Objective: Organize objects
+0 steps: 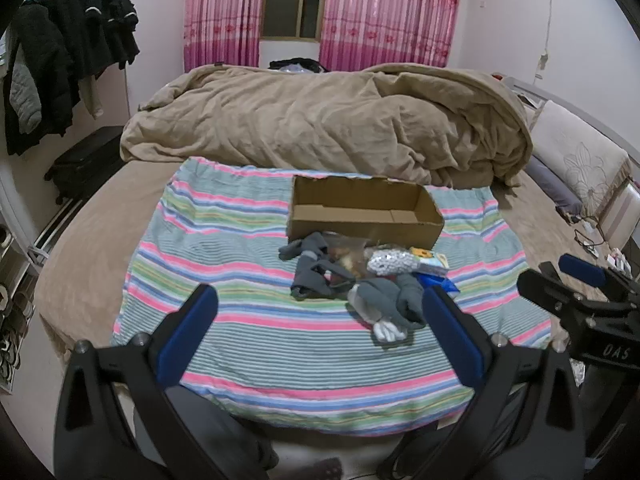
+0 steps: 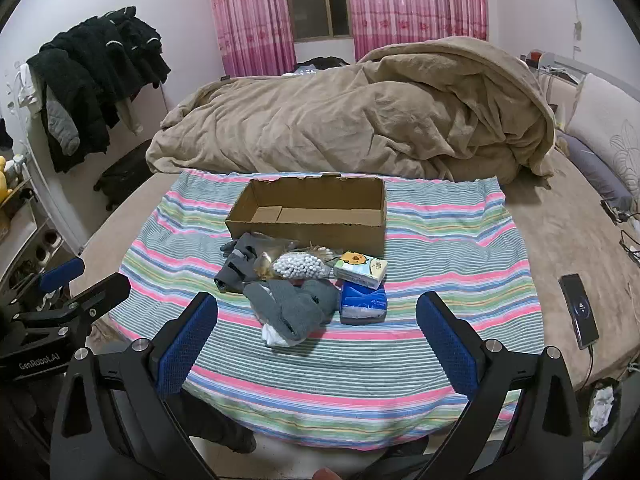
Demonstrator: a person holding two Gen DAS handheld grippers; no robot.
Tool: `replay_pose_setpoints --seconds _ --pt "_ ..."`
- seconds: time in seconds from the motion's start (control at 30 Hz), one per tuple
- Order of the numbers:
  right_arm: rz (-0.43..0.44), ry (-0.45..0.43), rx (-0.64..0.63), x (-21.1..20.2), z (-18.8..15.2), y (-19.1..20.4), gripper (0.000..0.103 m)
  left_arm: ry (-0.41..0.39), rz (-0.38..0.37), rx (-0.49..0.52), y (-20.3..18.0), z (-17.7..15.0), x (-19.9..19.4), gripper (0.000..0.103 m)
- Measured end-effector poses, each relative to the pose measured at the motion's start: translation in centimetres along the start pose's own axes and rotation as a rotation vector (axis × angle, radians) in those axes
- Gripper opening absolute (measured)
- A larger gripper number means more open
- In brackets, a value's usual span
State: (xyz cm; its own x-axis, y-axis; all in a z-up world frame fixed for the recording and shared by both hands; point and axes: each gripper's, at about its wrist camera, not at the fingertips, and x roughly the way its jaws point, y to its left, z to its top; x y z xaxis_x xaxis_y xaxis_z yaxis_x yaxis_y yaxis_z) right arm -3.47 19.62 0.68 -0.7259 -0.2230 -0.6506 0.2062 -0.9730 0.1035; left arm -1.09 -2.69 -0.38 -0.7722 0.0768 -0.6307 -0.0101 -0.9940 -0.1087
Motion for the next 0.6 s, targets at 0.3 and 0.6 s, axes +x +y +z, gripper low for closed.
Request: replay_pose_setpoints --seconds 0.3,0.6 --pt "0.000 0.000 0.011 0.09 0.01 -0.16 0.101 0.006 -0.012 -0.004 0.29 0.08 0.12 0.102" --pt "-0.001 -0.001 0.010 0.06 0.08 -0.03 0.101 0.005 -0.025 -0.002 0.30 0.10 -0.06 0.102"
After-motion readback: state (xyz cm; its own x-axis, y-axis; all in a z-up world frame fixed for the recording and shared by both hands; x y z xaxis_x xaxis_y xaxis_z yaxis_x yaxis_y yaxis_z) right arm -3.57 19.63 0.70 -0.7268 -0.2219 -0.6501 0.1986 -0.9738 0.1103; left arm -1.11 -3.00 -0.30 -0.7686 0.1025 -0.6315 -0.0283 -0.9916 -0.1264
